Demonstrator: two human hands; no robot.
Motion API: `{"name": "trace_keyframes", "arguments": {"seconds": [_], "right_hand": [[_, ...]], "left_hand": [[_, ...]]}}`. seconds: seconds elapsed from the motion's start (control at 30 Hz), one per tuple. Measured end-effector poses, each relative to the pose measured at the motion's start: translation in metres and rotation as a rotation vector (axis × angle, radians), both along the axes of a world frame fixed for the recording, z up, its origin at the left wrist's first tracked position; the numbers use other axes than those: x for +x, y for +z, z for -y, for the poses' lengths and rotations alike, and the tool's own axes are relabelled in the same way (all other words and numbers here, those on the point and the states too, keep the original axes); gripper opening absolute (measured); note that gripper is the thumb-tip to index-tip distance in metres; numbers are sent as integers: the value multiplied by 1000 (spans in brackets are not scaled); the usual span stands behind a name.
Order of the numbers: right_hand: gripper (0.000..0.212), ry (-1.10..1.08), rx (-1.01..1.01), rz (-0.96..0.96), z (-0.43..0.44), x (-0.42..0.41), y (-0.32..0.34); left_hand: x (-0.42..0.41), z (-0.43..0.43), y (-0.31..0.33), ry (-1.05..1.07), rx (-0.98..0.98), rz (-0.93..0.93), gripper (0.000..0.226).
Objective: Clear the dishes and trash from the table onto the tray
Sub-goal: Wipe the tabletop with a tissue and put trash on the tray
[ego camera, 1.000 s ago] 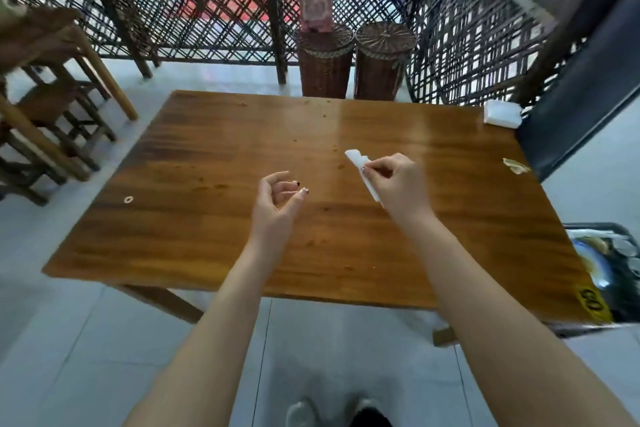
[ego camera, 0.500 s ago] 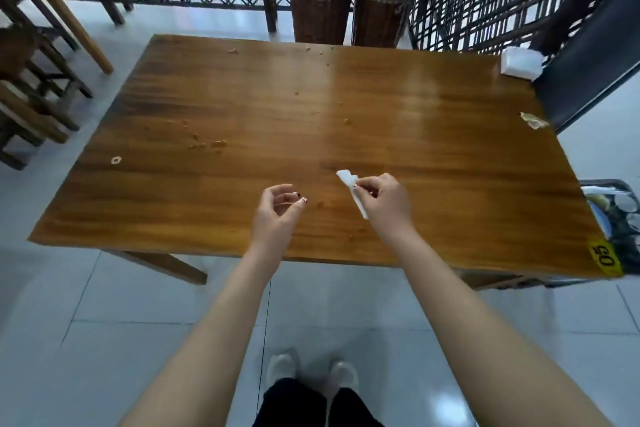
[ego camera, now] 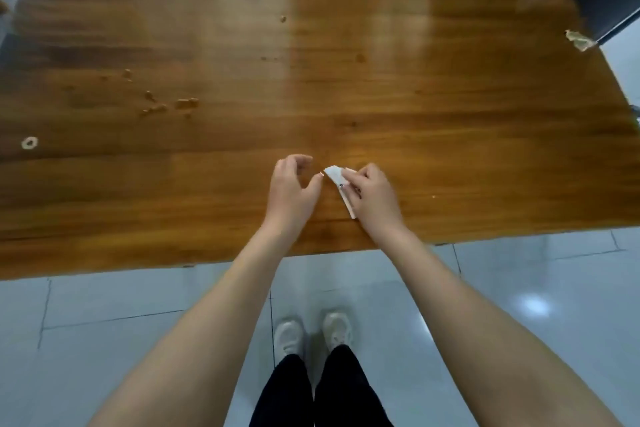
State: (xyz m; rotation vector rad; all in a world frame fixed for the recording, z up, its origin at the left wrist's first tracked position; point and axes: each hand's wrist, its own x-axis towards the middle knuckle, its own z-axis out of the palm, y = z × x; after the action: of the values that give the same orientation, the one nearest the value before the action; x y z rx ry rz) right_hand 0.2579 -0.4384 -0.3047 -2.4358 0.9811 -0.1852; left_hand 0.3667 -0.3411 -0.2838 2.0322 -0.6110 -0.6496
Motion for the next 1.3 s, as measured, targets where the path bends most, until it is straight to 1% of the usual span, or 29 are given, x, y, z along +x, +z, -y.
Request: {"name": "trace_keyframes", "arguments": {"seconds": [0.03, 0.1, 0.17, 0.23, 0.33, 0.4, 0.43, 0.5, 0.57, 0.67, 0.87, 0.97, 1.07, 1.13, 1.23, 1.3], "right_hand": [[24, 26, -59, -2, 2, -1, -10], [21, 70, -248, 11, 6, -7, -17], [21, 138, -402, 25, 12, -11, -22], [25, 230, -505, 53, 18, -13, -24], [30, 322, -569, 41, 29, -10, -28], [31, 338, -563, 14, 38, -5, -29], [30, 315, -572, 10, 46, 1, -29], [25, 225, -612, 17, 61, 16, -27], [21, 163, -611, 17, 72, 30, -27], [21, 102, -606, 28, 67, 34, -29], [19, 175, -568, 83, 30, -4, -35], [18, 215, -577, 85, 43, -2, -33], [24, 254, -593, 31, 63, 15, -30], [25, 227, -585, -20, 79, 33, -28], [15, 138, -514, -57, 103, 60, -23], [19, 108, -456, -79, 109, 68, -25]], "left_hand": [[3, 6, -8, -26, 29, 59, 27], [7, 15, -16, -54, 78, 200, 30], [14, 27, -23, -63, 135, 302, 35], [20, 34, -28, -82, 225, 369, 44], [21, 38, -42, -177, 393, 498, 54], [17, 37, -48, -256, 429, 576, 55], [17, 38, -48, -269, 427, 583, 55], [20, 41, -48, -273, 431, 594, 54], [19, 40, -49, -267, 450, 601, 54], [19, 40, -49, -264, 470, 615, 56], [18, 40, -47, -258, 489, 605, 57], [19, 40, -47, -254, 478, 595, 57], [19, 40, -47, -256, 480, 588, 58], [20, 41, -47, -252, 468, 588, 58], [20, 40, -48, -240, 457, 594, 57], [20, 40, -49, -234, 449, 598, 56]]}}
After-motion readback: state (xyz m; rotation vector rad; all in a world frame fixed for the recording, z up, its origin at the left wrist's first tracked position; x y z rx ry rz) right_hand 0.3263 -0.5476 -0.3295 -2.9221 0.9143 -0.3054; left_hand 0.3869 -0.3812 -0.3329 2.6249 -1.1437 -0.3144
